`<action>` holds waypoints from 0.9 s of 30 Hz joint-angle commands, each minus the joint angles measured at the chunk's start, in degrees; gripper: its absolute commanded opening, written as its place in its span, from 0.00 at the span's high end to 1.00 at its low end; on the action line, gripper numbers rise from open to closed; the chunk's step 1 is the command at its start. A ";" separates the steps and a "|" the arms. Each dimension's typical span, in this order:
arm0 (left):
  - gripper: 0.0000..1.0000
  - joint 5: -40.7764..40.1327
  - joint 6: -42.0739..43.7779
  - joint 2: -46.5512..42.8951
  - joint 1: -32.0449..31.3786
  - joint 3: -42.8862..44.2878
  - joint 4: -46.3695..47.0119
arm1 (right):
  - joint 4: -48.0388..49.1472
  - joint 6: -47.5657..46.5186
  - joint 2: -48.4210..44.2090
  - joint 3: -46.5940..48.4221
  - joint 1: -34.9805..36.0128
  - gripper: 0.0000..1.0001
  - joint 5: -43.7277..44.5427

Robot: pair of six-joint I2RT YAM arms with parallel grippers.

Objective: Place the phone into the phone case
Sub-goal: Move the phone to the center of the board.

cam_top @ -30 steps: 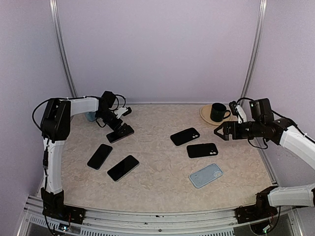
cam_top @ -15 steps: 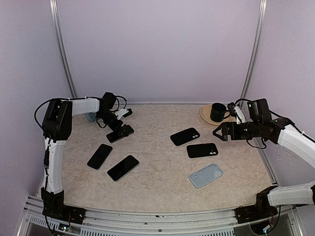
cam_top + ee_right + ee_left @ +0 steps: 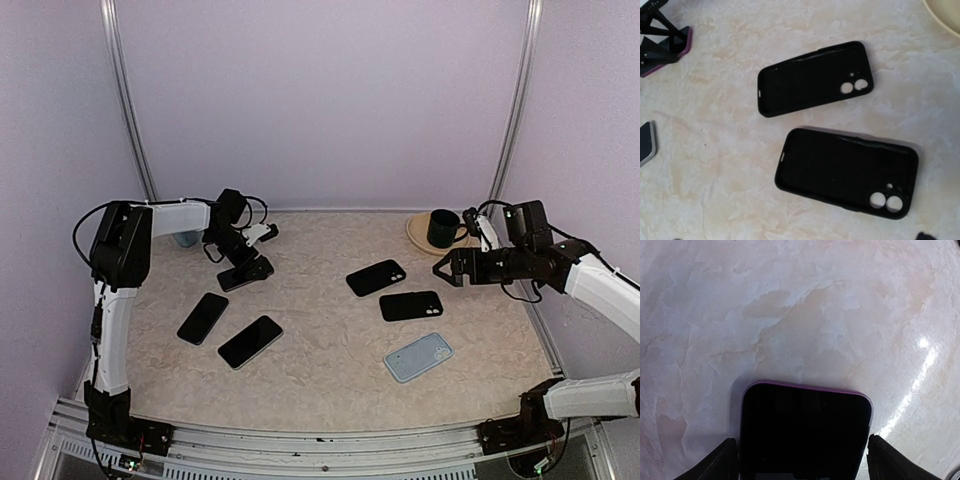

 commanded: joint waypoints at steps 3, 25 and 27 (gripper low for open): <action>0.19 -2.12 -0.75 1.82 -0.71 -2.13 -0.82 | 0.61 0.39 -1.61 -0.73 -0.69 0.00 0.00; 0.41 0.88 -4.86 4.05 -6.64 -1.85 2.44 | 2.24 1.97 -0.88 -1.10 -0.69 0.00 -0.81; 0.41 1.19 -5.51 4.00 -7.70 -1.94 3.11 | 1.86 2.05 -0.79 -0.99 -0.69 0.00 -0.71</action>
